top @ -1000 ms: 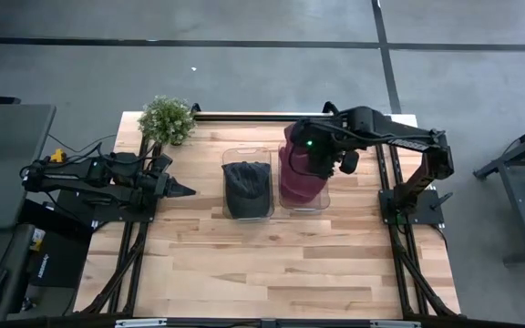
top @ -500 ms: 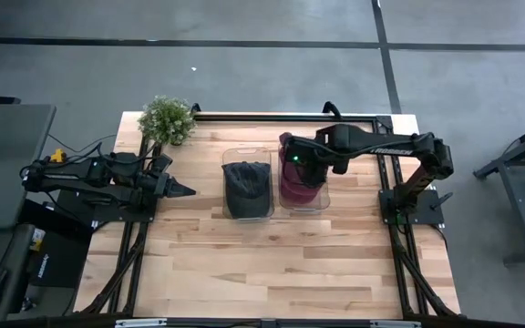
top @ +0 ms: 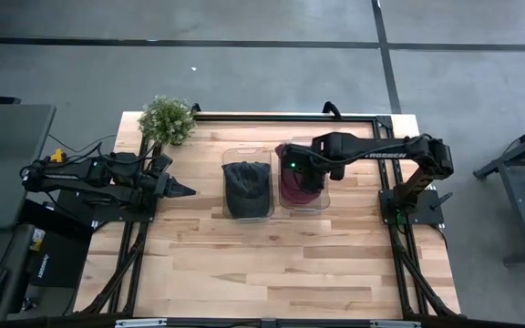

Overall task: Pick & Place hat
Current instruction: Put the red cap into the right transparent bin

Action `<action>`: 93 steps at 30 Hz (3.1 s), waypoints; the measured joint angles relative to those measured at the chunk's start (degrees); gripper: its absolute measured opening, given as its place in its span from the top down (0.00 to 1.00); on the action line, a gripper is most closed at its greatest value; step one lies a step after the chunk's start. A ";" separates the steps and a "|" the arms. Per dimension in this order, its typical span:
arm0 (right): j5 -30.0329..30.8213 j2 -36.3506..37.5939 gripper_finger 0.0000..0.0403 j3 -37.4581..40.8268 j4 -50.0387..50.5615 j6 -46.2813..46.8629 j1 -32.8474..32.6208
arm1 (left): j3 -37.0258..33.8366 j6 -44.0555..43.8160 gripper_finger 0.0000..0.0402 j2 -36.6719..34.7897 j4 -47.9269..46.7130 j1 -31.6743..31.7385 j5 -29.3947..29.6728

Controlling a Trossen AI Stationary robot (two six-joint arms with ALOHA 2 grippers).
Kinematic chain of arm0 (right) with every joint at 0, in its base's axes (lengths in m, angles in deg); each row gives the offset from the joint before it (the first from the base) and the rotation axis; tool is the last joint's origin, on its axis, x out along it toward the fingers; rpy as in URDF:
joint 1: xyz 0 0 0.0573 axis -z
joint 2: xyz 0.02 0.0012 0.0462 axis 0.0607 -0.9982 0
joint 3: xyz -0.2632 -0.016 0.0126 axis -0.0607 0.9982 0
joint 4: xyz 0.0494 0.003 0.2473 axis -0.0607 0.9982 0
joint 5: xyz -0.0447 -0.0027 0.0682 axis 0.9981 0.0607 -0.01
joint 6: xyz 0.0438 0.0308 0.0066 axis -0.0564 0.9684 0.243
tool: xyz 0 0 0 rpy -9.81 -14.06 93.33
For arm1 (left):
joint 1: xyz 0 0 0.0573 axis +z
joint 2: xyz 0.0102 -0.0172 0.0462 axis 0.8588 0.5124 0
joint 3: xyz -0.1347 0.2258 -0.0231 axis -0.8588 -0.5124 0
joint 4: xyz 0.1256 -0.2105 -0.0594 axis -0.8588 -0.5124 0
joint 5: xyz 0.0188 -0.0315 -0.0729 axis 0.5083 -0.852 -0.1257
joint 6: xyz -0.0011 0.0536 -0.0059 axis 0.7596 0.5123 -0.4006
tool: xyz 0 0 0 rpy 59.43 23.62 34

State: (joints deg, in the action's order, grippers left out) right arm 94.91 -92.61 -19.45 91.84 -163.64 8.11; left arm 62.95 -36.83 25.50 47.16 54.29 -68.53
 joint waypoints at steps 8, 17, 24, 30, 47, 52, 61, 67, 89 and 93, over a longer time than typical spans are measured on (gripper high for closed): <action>-1.53 0.02 1.00 1.89 -1.56 0.95 -0.19 | 0.00 0.00 0.66 0.01 -0.26 0.00 0.00; -5.18 0.04 1.00 1.87 -4.15 5.21 -0.14 | 0.00 0.00 0.66 0.00 -0.26 0.00 0.02; -6.02 0.04 1.00 1.87 -4.23 13.95 0.23 | 0.00 0.00 0.66 -0.01 -0.25 0.00 0.00; -6.11 0.04 1.00 1.85 -4.04 18.59 0.32 | 0.00 0.00 0.66 0.00 -0.25 0.00 -0.11; -9.78 -4.65 1.00 1.80 -5.81 25.78 2.66 | 0.00 0.00 0.66 -0.01 -0.27 0.00 -0.53; -14.16 -4.79 1.00 1.80 -4.89 30.52 4.55 | 0.00 0.00 0.66 -0.01 -0.35 -0.02 -0.57; -18.58 -4.79 1.00 1.80 -3.99 30.23 6.34 | 0.00 0.00 0.66 -0.01 -0.97 0.00 -0.60; -18.46 -5.36 1.00 1.80 -2.94 31.58 8.13 | 0.00 0.00 0.66 0.01 -1.07 -0.02 -0.61; -13.92 -12.25 1.00 1.80 -2.76 33.04 10.04 | 0.00 0.00 0.66 0.00 -1.05 -0.01 -0.49; -13.46 -12.66 1.00 1.80 -3.06 33.04 10.04 | 0.00 0.00 0.66 0.01 -1.07 -0.02 -0.52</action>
State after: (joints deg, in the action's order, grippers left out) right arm 81.45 -105.26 -17.64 88.78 -130.60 18.16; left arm 62.95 -36.83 25.51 46.09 54.27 -69.06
